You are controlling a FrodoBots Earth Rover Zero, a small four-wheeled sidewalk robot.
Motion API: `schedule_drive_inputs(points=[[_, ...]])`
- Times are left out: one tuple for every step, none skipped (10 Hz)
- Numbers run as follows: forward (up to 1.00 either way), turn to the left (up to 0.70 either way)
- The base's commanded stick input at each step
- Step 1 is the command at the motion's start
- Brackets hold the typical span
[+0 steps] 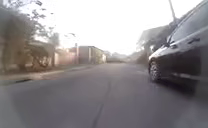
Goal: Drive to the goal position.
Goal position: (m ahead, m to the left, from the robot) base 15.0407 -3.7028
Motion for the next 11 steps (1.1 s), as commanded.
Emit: schedule_drive_inputs(points=[[1.0,0.01],[1.0,0.01],[1.0,0.01],[1.0,0.01],[1.0,0.01],[1.0,0.01],[1.0,0.01],[1.0,0.01],[1.0,0.01],[1.0,0.01],[1.0,0.01]])
